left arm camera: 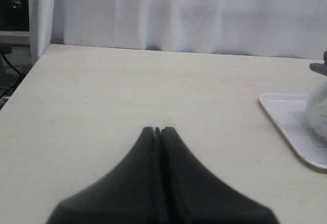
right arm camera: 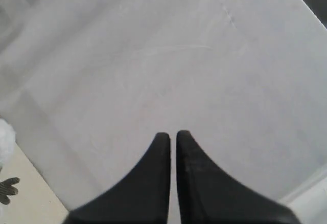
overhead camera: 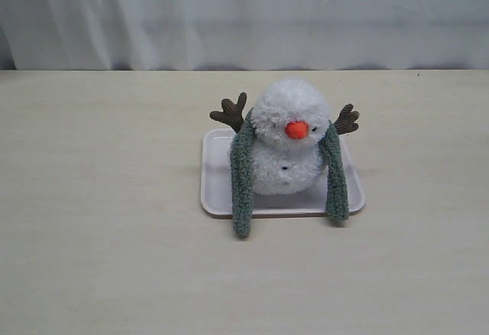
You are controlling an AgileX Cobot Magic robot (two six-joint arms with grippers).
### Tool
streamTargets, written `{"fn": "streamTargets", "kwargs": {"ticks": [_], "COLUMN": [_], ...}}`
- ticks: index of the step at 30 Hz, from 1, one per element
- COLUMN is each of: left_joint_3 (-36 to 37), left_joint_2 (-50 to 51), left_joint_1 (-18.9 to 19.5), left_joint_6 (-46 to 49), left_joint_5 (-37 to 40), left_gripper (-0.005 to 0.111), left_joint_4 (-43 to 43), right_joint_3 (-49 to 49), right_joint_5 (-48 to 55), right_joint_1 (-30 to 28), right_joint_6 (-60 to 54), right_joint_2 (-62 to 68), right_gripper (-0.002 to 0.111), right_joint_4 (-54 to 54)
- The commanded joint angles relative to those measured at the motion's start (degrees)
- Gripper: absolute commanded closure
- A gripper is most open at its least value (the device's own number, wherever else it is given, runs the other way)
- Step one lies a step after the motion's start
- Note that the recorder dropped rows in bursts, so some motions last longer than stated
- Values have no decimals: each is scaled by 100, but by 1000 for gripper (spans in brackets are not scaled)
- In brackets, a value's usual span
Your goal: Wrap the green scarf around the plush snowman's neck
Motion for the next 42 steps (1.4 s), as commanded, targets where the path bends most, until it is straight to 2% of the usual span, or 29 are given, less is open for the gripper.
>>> {"fn": "streamTargets", "kwargs": {"ticks": [1, 4, 29, 33, 34, 37, 38, 40, 42], "left_joint_3": [19, 19, 19, 19, 19, 19, 19, 19, 19], "left_joint_2": [-15, -15, -15, -15, -15, -15, -15, -15, -15], "left_joint_1": [-44, -44, -44, -44, -44, -44, -44, -44, -44], "left_joint_6": [0, 0, 0, 0, 0, 0, 0, 0, 0], "left_joint_5": [-49, -49, -49, -49, -49, -49, -49, -49, -49], "left_gripper": [107, 107, 107, 107, 107, 107, 107, 107, 107], "left_joint_4": [19, 19, 19, 19, 19, 19, 19, 19, 19], "right_joint_3": [1, 1, -50, -50, -22, 436, 582, 854, 1107], "right_joint_5": [-61, -61, -134, -1016, -1519, -4040, -4475, -4990, -4863], "right_joint_1": [-583, -801, -816, -816, -816, -816, -816, -816, -816], "right_joint_6": [387, 574, 798, 798, 798, 798, 798, 798, 798], "right_joint_2": [-18, -18, -18, -18, -18, -18, -18, -18, -18], "right_gripper": [104, 104, 104, 104, 104, 104, 104, 104, 104], "right_joint_4": [-132, -132, -92, -92, -92, -92, -92, -92, -92]}}
